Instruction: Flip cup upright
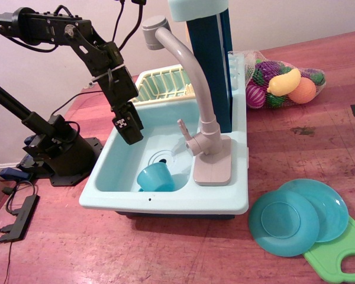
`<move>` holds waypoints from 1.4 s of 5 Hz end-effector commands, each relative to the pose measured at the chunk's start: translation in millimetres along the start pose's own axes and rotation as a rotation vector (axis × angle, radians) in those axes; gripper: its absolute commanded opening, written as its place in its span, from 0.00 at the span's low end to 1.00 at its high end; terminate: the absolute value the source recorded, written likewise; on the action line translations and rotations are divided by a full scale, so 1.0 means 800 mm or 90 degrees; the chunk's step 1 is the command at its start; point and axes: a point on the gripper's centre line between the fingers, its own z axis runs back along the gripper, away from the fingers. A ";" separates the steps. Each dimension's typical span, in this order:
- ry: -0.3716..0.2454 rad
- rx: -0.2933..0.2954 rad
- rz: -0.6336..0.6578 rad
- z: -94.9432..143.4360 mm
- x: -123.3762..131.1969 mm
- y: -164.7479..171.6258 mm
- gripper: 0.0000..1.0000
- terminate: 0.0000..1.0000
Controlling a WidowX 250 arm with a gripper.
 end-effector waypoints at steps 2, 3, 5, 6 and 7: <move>0.006 -0.024 -0.012 -0.013 0.001 -0.015 1.00 0.00; 0.008 -0.066 -0.023 -0.024 0.005 -0.031 1.00 0.00; -0.007 -0.156 -0.037 -0.041 0.014 -0.059 1.00 0.00; 0.009 -0.172 -0.049 -0.061 0.010 -0.065 1.00 0.00; 0.045 -0.174 -0.077 -0.071 0.013 -0.068 1.00 0.00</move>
